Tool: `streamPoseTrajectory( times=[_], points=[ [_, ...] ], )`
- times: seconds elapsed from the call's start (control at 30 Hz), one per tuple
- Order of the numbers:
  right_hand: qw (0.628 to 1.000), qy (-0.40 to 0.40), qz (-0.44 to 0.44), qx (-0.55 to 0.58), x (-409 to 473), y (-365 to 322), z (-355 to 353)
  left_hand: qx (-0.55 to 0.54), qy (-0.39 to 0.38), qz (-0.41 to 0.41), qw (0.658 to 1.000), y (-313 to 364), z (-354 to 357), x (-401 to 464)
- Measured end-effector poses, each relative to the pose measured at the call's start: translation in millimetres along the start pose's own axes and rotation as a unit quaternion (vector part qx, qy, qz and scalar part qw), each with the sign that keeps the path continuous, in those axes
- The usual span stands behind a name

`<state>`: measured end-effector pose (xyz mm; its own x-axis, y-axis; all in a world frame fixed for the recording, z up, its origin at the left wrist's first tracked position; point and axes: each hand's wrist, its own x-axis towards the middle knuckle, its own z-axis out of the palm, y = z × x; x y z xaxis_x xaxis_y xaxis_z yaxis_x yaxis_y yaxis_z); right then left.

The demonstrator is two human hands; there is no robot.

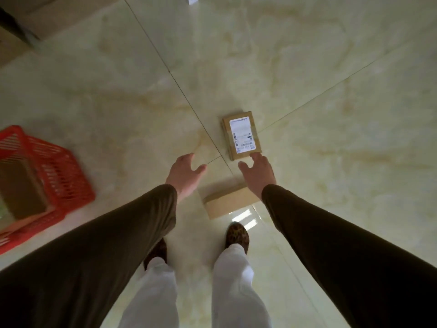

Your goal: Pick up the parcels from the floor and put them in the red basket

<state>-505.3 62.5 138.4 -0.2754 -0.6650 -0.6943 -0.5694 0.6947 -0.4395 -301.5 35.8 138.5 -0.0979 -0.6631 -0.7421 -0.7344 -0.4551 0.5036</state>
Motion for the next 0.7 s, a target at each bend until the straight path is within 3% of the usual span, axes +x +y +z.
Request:
streamPoseTrajectory(
  times=[0.4, 0.7],
  points=[
    [1.0, -0.001, 0.003, 0.03, 133, 50, -1, -0.172, 0.023, -0.071, 0.982, 21, 93, 115],
    [0.999, -0.028, 0.028, 0.025, 191, 64, 13, -0.198, -0.001, -0.049, 0.979, 24, 124, 181]
  ],
)
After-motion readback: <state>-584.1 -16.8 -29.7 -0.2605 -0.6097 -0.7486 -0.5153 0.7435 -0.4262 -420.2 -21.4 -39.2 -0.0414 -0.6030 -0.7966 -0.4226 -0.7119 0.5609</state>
